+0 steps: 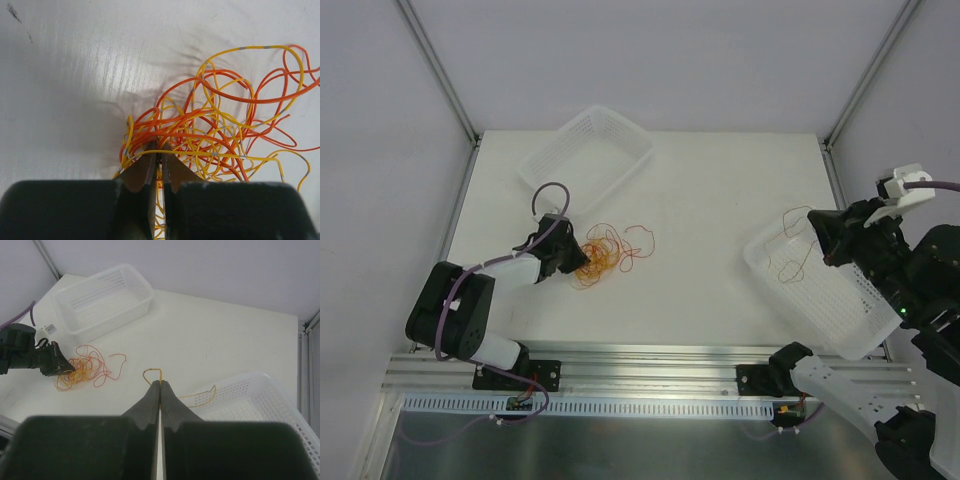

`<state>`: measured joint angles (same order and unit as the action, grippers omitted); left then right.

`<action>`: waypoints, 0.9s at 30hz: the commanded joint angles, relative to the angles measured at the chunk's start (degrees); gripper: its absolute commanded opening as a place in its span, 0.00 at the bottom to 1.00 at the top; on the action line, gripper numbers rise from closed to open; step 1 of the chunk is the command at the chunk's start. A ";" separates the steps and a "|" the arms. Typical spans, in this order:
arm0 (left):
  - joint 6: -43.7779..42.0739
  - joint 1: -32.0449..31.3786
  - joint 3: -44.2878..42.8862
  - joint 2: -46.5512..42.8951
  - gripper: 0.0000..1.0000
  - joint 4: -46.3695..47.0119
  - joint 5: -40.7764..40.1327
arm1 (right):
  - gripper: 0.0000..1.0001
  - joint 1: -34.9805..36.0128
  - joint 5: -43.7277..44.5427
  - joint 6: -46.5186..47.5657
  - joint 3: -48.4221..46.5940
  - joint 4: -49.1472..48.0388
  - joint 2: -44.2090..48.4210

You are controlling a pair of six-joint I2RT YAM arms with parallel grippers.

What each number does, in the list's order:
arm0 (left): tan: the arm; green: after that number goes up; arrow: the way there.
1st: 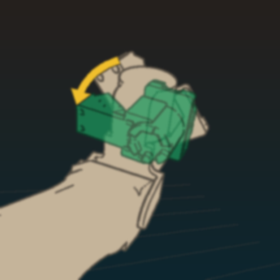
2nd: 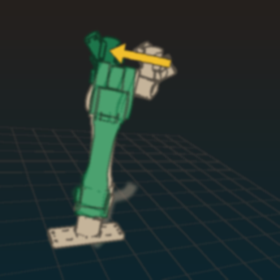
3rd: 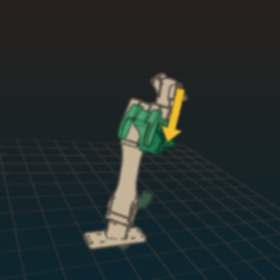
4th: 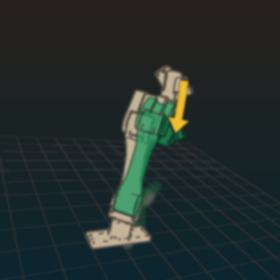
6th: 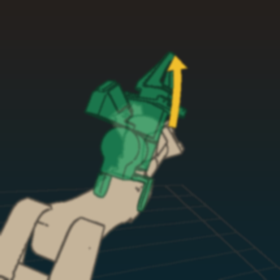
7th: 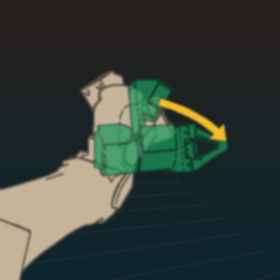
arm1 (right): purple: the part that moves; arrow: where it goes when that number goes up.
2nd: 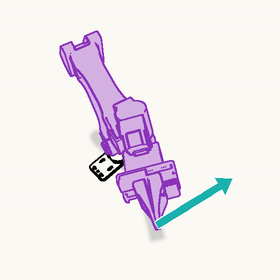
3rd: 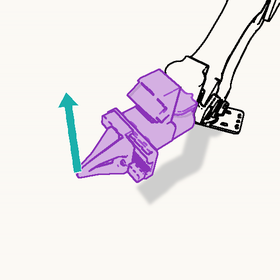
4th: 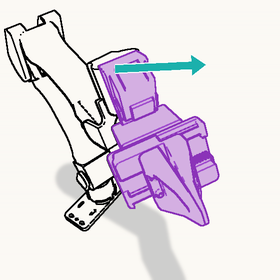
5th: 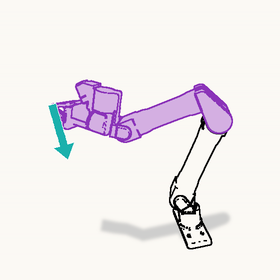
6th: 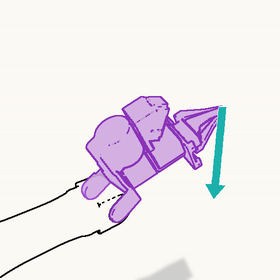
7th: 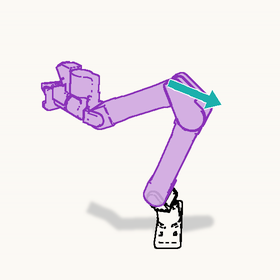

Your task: Untangle the cables

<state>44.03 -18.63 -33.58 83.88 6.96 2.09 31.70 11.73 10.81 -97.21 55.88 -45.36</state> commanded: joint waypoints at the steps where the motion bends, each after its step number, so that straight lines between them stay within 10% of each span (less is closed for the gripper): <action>1: -2.01 0.35 2.47 -0.90 0.00 -6.70 2.13 | 0.01 -0.24 -1.52 1.76 -2.37 -0.33 -0.16; 8: -9.83 -5.35 0.89 -11.78 0.20 -6.61 5.38 | 0.01 -0.24 -11.19 -3.16 4.48 -7.79 -2.36; 23: -32.77 -11.60 -3.94 -37.64 0.96 -8.90 17.50 | 0.01 -0.15 -26.93 -7.29 11.52 -18.87 -14.31; 27: -36.03 -11.60 -9.64 -36.25 0.99 -8.72 23.83 | 0.01 0.55 -29.21 -8.17 11.25 -20.89 -16.07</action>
<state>14.24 -29.95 -38.13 46.89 -2.87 18.65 31.83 -13.58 4.27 -84.84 40.38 -61.76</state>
